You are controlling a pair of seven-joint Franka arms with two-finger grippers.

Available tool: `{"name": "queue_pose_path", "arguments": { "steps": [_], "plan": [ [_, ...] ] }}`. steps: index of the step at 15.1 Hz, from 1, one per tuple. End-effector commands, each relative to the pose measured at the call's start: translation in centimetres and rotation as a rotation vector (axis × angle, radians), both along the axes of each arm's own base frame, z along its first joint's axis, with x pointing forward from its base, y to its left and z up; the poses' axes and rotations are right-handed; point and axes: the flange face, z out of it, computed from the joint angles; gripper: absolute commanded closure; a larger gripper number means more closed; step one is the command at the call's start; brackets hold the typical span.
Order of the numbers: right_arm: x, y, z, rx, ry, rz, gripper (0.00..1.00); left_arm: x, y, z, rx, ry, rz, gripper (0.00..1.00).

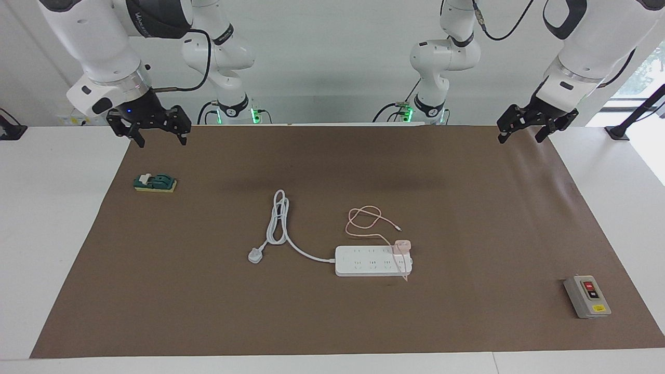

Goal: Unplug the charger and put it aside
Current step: 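Reach the left gripper to the pink charger and grasp it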

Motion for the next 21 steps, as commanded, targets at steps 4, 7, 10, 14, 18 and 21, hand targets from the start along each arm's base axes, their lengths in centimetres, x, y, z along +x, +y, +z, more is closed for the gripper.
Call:
{"name": "queue_pose_path", "arguments": {
  "steps": [4, 7, 10, 14, 18, 21],
  "plan": [
    [-0.7, -0.2, 0.1, -0.013, 0.005, -0.014, 0.0, -1.2, -2.2, -1.4, 0.019, -0.036, 0.288, 0.0],
    [-0.7, -0.2, 0.1, -0.013, 0.005, -0.014, 0.0, -0.2, -3.4, -2.8, 0.017, -0.02, 0.456, 0.0],
    [-0.7, -0.2, 0.1, -0.013, 0.005, -0.014, 0.0, 1.8, -7.0, -5.7, 0.032, 0.01, 0.686, 0.0],
    [-0.8, -0.7, 0.2, -0.012, 0.017, -0.022, 0.0, 4.2, -11.4, -10.5, 0.059, 0.041, 0.888, 0.0],
    [-1.0, -1.6, 0.4, -0.011, 0.017, -0.032, 0.0, 8.5, -14.0, -12.8, 0.036, 0.051, 1.081, 0.0],
    [-0.8, -1.9, 0.4, -0.009, -0.004, -0.051, 0.0, 9.4, -16.4, -15.6, 0.05, 0.055, 1.178, 0.0]
  ]
}}
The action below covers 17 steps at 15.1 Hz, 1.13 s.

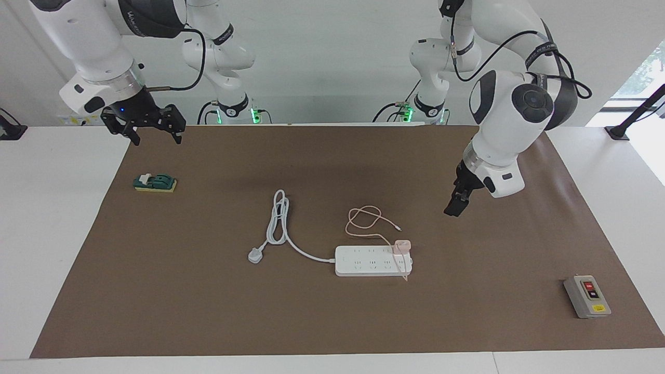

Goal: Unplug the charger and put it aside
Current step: 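Reach the left gripper to the pink charger and grasp it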

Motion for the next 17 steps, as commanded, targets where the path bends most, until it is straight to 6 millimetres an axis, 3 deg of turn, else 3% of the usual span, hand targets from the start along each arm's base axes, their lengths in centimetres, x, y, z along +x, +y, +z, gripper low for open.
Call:
{"name": "queue_pose_path", "arguments": {
  "steps": [1, 3, 4, 6, 7, 10, 17],
  "plan": [
    [-0.2, -0.3, 0.3, -0.01, -0.033, -0.021, 0.0, 2.5, -3.0, -2.7, -0.002, -0.027, 0.177, 0.0],
    [0.2, -0.5, 0.5, -0.01, -0.071, -0.027, 0.0, 4.6, -4.5, -5.6, 0.001, -0.025, 0.257, 0.0],
    [0.2, -0.5, 0.4, -0.01, -0.066, -0.032, 0.0, 4.8, -5.3, -5.9, -0.009, -0.046, 0.253, 0.0],
    [-0.8, -0.5, -1.0, -0.013, -0.058, -0.032, 0.0, 4.9, -5.8, -6.6, -0.005, -0.048, 0.254, 0.0],
    [-0.5, -0.4, -1.2, -0.015, -0.098, -0.058, 0.0, 4.6, -6.9, -7.7, 0.018, -0.039, 0.251, 0.0],
    [-0.1, 0.5, -1.1, -0.018, -0.143, -0.292, 0.0, 4.2, -9.1, -10.1, 0.057, -0.03, 0.328, 0.0],
    [1.2, 2.4, -2.4, 0.037, -0.153, -0.791, 0.0, 2.9, -8.7, -13.2, 0.061, -0.045, 0.406, 0.0]
  ]
}}
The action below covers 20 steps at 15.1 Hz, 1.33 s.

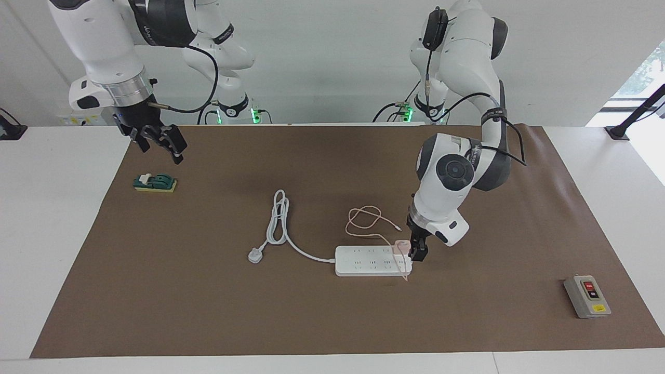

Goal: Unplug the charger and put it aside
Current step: 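Reach the left gripper to the pink charger and grasp it, then hold the charger with the left gripper while the right gripper grasps the strip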

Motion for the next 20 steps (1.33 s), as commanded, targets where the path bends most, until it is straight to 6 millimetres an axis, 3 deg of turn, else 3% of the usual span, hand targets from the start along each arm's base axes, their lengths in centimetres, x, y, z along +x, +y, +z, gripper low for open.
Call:
{"name": "queue_pose_path", "arguments": {
  "steps": [1, 2, 6, 8, 11, 13, 14, 16, 20],
  "plan": [
    [0.4, 0.5, -1.2, 0.057, 0.004, -0.254, 0.0, -0.6, 0.2, -0.7, 0.009, -0.032, 0.033, 0.0],
    [1.0, 1.9, -2.2, 0.054, 0.019, -0.337, 0.0, -0.5, 0.2, -0.6, 0.003, -0.046, 0.034, 0.0],
    [3.7, 2.8, -5.1, 0.073, 0.067, -0.561, 0.01, -0.5, -0.3, -1.5, -0.007, -0.07, 0.05, 0.0],
    [5.3, 6.2, -6.6, 0.107, 0.094, -0.649, 0.01, -1.8, -0.7, -2.9, 0.009, -0.042, 0.037, 0.0],
    [8.4, 9.7, -7.7, 0.182, 0.076, -0.779, 0.01, -2.0, -0.8, -2.8, 0.009, -0.053, 0.031, 0.0],
    [10.2, 10.7, -8.9, 0.223, 0.063, -0.825, 0.01, -1.9, -1.0, -2.7, 0.005, -0.062, 0.03, 0.0],
    [10.8, 12.5, -9.3, 0.248, 0.049, -0.834, 0.01, -1.9, -1.0, -2.7, 0.004, -0.063, 0.03, 0.0],
    [14.1, 17.8, -10.8, 0.313, 0.073, -0.901, 0.01, -2.0, -1.3, -2.6, 0.003, -0.066, 0.025, 0.03],
    [16.3, 23.0, -13.2, 0.44, 0.109, -0.904, 0.01, -1.9, -1.3, -2.5, -0.004, -0.078, 0.028, 0.07]
  ]
}}
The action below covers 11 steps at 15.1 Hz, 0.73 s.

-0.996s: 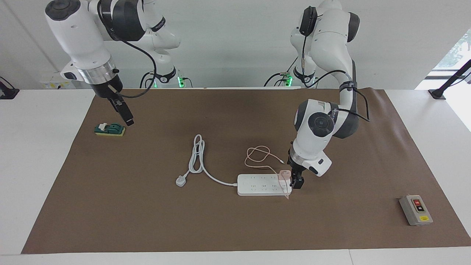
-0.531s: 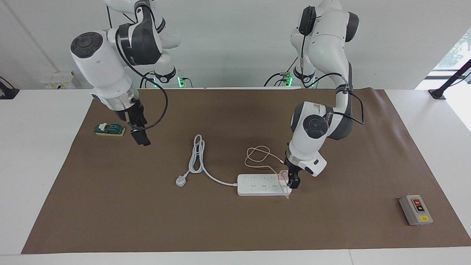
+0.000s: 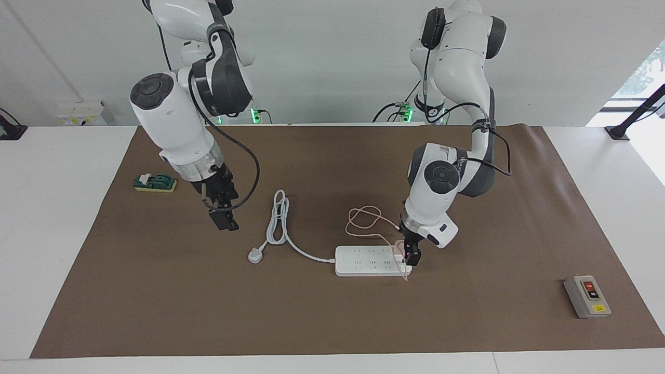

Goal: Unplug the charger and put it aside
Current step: 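Hold the charger with the left gripper while the right gripper grasps the strip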

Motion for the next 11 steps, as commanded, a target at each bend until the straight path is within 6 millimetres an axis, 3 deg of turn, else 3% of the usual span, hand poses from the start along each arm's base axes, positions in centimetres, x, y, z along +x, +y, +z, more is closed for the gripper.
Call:
{"name": "queue_pose_path", "arguments": {
  "steps": [1, 4, 5, 6, 8, 11],
  "plan": [
    [2.5, 2.6, -1.3, 0.165, -0.014, -0.067, 0.01, -0.7, 0.2, 0.4, 0.013, -0.023, 0.012, 0.07],
    [3.2, 3.7, -4.3, 0.215, 0.005, -0.084, 0.01, -0.7, 0.2, 0.4, 0.013, -0.024, 0.011, 0.07],
    [2.8, 6.0, -5.2, 0.217, 0.014, -0.054, 0.01, -0.7, 0.2, 0.4, 0.012, -0.027, 0.012, 0.07],
    [2.5, 7.0, -5.8, 0.213, 0.03, -0.039, 0.01, -0.7, 0.2, 0.4, 0.012, -0.027, 0.012, 0.07],
    [2.3, 7.5, -6.9, 0.208, 0.051, -0.033, 0.02, -0.7, 0.2, 0.5, 0.01, -0.03, 0.012, 0.07],
    [1.3, 10.3, -8.6, 0.176, 0.093, 0.012, 0.03, -0.6, 0.2, 0.5, 0.01, -0.031, 0.017, 0.07]
  ]
}}
